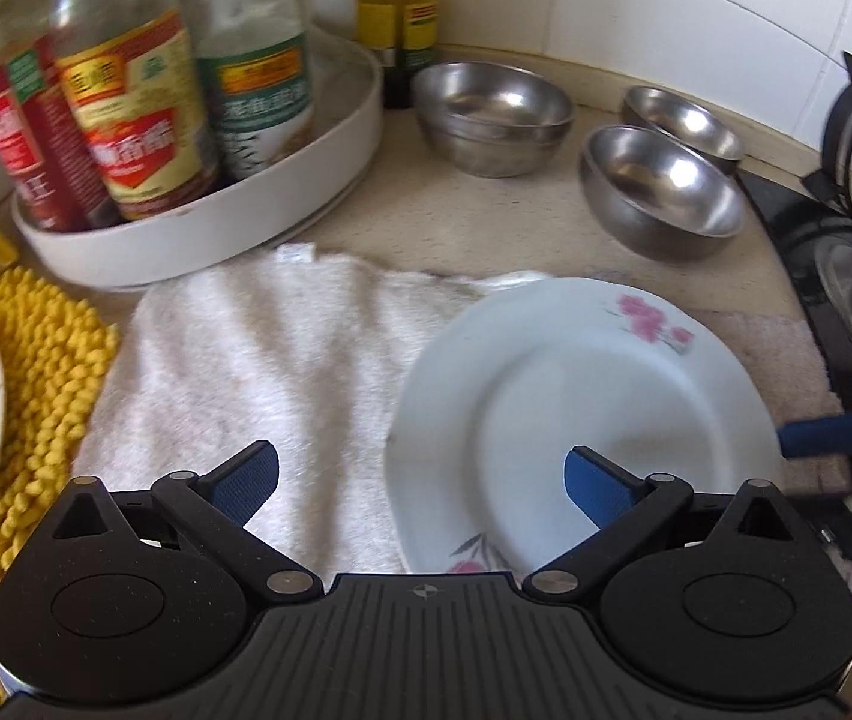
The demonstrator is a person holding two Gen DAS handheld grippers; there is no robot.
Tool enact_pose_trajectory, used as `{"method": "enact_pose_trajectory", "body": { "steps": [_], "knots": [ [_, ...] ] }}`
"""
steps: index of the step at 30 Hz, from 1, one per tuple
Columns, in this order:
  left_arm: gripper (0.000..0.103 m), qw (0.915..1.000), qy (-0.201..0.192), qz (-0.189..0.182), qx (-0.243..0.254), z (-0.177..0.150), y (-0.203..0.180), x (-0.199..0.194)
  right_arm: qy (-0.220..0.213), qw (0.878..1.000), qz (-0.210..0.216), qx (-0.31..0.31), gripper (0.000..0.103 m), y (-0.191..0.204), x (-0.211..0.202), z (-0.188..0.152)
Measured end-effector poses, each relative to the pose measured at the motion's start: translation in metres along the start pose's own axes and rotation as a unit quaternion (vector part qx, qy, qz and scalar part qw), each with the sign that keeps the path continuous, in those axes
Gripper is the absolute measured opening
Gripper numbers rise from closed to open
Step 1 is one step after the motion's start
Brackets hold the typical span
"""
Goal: Organize plates and bowls
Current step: 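Lower the plate onto the other pink-flower plate and open the right gripper, then move the right gripper to the floral-rim plate on the yellow mat and grasp its rim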
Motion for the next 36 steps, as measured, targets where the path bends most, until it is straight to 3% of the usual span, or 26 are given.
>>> {"method": "enact_pose_trajectory", "body": {
  "steps": [4, 10, 13, 18, 23, 30, 36],
  "knots": [
    [0.102, 0.9995, 0.006, 0.021, -0.023, -0.006, 0.014, -0.003, -0.019, 1.000, -0.019, 0.015, 0.063, -0.016, -0.012, -0.003],
    [0.103, 0.9963, 0.010, 0.055, -0.065, -0.008, 0.030, -0.007, -0.085, 0.994, -0.046, 0.054, 0.063, -0.037, -0.011, 0.018],
    [0.103, 0.9931, 0.011, 0.070, -0.093, -0.001, 0.035, -0.003, -0.086, 0.992, -0.056, 0.072, 0.063, -0.045, -0.006, 0.017],
    [0.103, 0.9957, 0.011, 0.013, -0.091, 0.007, 0.008, 0.007, -0.083, 0.990, -0.073, 0.088, 0.067, -0.049, -0.013, 0.004],
    [0.103, 0.9968, 0.037, -0.059, -0.039, -0.003, -0.033, 0.016, -0.099, 0.983, -0.100, 0.114, 0.067, -0.046, -0.019, -0.004],
    [0.102, 0.9968, 0.026, -0.075, 0.009, -0.007, -0.037, 0.013, -0.118, 0.975, -0.140, 0.127, 0.068, -0.033, -0.022, 0.002],
    [0.103, 0.9963, 0.014, -0.077, -0.037, -0.003, 0.013, -0.001, -0.124, 0.984, -0.106, 0.075, 0.068, 0.011, -0.003, 0.032]
  ]
}}
Point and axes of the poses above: each gripper's, at about its wrist camera, not at the fingertips, and x roughly the way its jaws point, y to its left, z to its top, the point moved 6 cm from there along x, roughly the way its jaws point, and after that the axes turned 12 degrees about z, right-handed, at the moved point
